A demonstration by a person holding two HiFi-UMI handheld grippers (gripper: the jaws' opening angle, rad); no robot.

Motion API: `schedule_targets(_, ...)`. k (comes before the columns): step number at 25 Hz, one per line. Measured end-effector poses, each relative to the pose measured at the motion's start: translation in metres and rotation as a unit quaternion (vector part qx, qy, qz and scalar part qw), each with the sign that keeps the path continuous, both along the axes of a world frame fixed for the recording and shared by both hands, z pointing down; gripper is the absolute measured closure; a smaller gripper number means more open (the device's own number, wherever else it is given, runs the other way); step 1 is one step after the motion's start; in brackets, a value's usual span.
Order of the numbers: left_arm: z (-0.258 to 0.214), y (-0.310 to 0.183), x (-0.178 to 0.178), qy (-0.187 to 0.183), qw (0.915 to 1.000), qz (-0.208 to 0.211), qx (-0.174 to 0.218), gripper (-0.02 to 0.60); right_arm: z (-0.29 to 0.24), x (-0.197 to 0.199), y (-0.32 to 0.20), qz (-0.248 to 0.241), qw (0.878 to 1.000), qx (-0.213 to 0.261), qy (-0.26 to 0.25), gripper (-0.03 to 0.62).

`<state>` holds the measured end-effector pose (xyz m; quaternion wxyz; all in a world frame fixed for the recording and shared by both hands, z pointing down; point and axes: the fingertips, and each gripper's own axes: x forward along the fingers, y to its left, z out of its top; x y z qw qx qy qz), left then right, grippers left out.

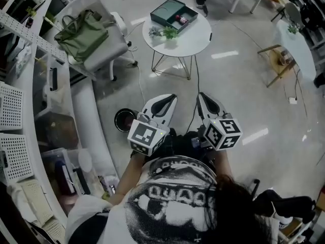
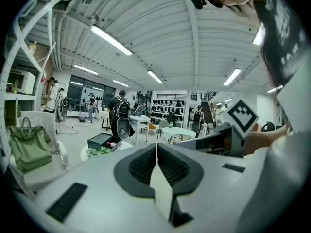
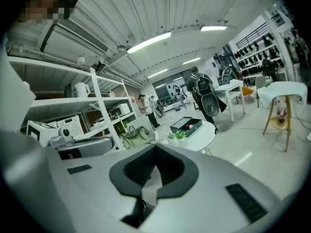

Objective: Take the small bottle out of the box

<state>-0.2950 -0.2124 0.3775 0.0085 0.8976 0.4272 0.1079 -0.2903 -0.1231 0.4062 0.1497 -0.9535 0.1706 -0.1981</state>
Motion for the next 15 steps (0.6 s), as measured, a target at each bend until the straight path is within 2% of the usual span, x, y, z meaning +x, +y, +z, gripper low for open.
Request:
schedule_targets(8,0.009,0.028,0.013,-0.013,0.9997,0.022,0.002,0.565,0.012,0.005,0.018,0.005,1.000,-0.001,-0.017,0.597)
schedule_targets(15,0.018,0.066,0.045,-0.020,0.9994,0.024,0.017,0.565,0.023,0.034,0.060,0.007,1.000,0.009,-0.027,0.597)
